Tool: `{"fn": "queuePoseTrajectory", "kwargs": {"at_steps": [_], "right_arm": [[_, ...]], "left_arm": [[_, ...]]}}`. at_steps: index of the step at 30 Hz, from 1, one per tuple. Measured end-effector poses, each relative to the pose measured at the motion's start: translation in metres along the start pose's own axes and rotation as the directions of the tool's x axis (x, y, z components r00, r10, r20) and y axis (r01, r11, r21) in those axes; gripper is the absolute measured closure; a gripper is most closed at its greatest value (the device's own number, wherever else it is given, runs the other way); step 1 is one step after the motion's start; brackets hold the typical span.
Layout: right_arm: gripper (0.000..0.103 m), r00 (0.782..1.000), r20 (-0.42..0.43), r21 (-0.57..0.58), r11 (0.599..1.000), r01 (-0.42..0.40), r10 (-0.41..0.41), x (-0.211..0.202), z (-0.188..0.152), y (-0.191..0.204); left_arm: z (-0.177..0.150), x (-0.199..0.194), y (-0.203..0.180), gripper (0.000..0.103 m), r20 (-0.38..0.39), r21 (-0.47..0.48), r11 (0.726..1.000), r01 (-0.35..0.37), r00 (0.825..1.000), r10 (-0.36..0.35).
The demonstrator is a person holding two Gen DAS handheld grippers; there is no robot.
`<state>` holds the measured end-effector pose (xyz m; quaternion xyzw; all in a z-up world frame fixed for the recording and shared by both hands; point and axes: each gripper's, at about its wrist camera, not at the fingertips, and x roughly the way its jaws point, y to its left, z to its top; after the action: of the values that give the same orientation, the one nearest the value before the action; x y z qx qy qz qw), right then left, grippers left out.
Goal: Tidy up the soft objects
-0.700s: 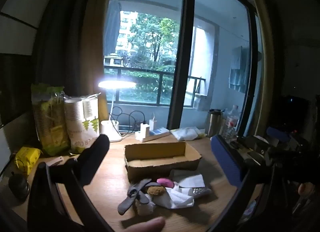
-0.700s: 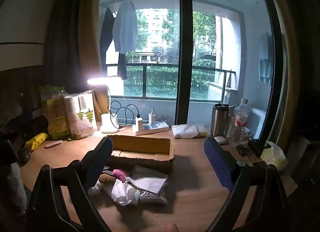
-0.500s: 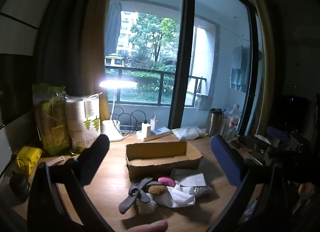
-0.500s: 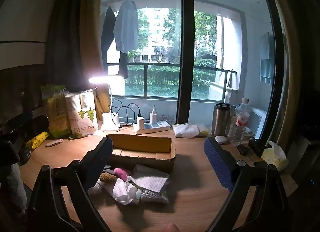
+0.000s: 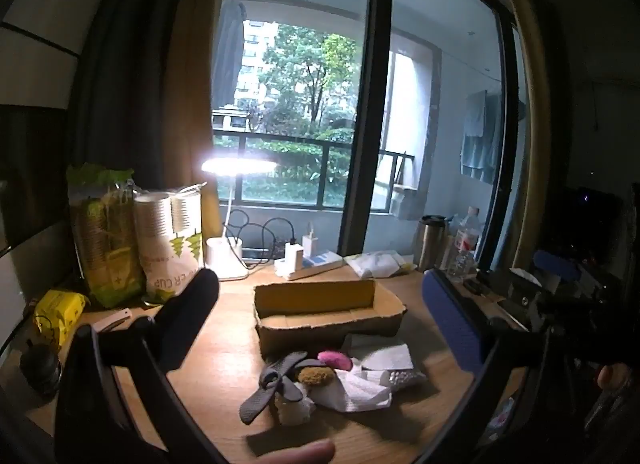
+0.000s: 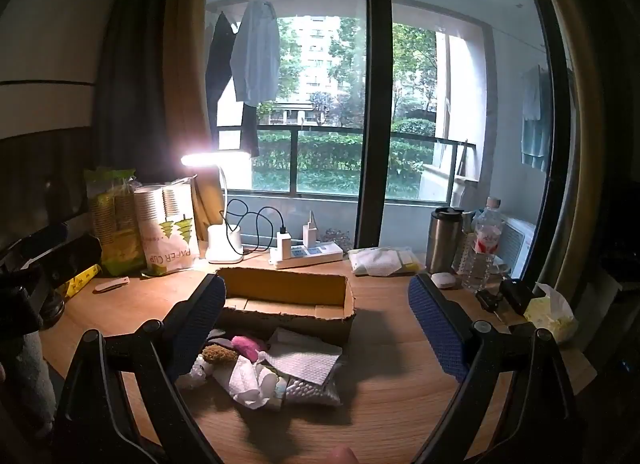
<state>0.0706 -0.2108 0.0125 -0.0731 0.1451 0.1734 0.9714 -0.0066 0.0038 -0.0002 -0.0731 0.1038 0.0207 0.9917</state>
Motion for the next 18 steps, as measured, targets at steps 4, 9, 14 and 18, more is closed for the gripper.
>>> {"fn": "queuePoseTrajectory", "kwargs": {"at_steps": [4,9,14,18], "right_arm": [[0.008,1.000,0.001,-0.003,1.000,-0.008,0.008,-0.0014,-0.0002,0.0021],[0.008,1.000,0.002,-0.001,1.000,-0.008,0.008,-0.0021,-0.0005,0.0025],[0.008,1.000,0.001,0.001,1.000,-0.009,0.009,-0.0025,-0.0005,0.0018],[0.008,1.000,0.000,0.002,1.000,-0.009,0.009,-0.0023,-0.0003,0.0012]], "left_arm": [[-0.0009,0.0000,-0.0009,0.001,-0.002,0.003,1.000,-0.006,1.000,0.006],[-0.0009,0.0002,-0.0005,0.001,-0.002,0.004,1.000,-0.002,1.000,0.002],[-0.0010,0.0014,0.0003,0.001,-0.005,0.004,1.000,0.000,1.000,0.000],[-0.0020,0.0011,-0.0013,0.001,-0.006,0.007,1.000,-0.003,1.000,0.003]]}}
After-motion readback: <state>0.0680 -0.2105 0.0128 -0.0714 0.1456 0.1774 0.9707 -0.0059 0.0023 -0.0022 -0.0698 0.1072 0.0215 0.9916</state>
